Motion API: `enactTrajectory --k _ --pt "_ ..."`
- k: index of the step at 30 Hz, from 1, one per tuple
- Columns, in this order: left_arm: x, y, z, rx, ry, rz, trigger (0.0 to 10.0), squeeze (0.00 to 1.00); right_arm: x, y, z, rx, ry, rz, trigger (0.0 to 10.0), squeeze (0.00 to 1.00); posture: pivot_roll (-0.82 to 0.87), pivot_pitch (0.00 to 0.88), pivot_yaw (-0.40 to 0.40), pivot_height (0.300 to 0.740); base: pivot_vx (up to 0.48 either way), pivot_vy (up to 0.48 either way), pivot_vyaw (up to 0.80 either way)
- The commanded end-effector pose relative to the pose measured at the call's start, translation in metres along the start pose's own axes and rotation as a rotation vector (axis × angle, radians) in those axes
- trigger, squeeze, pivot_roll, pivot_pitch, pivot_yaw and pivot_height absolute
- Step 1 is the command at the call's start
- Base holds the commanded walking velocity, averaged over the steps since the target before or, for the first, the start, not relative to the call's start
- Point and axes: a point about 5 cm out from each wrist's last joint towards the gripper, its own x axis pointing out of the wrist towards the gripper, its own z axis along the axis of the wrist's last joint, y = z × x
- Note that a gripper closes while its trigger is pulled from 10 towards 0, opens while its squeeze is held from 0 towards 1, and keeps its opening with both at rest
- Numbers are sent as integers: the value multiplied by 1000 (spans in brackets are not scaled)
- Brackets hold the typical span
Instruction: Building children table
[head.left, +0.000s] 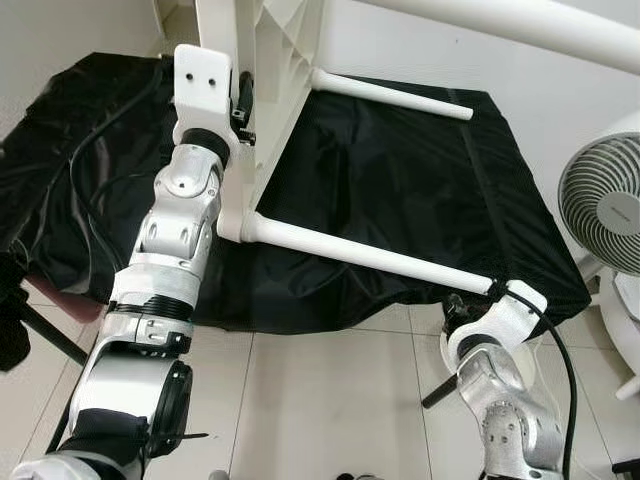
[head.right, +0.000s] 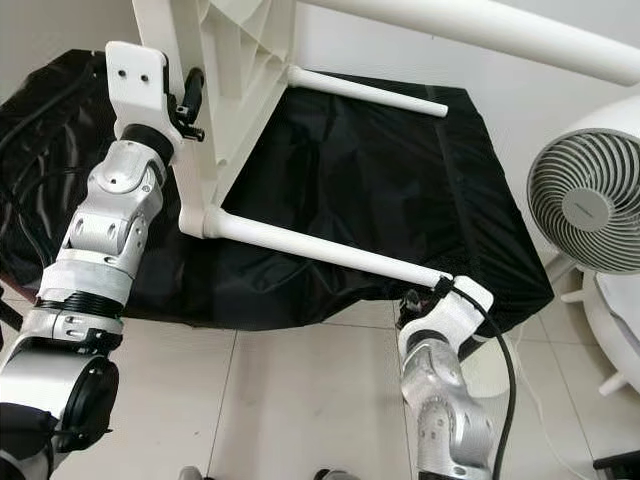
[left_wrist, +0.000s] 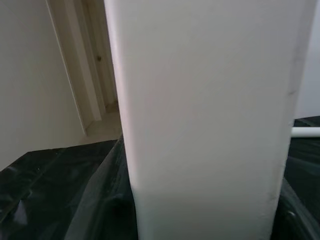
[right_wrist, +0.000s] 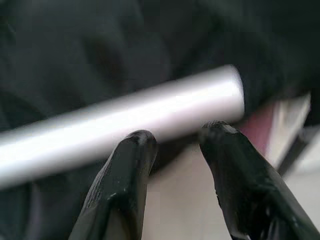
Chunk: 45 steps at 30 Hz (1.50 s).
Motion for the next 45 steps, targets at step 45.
enactTrajectory --k 45 --pt "-12 -6 -30 114 126 -75 0 0 28 13 -33 -270 149 84 10000 0 -107 116 -3 740 0 0 0"
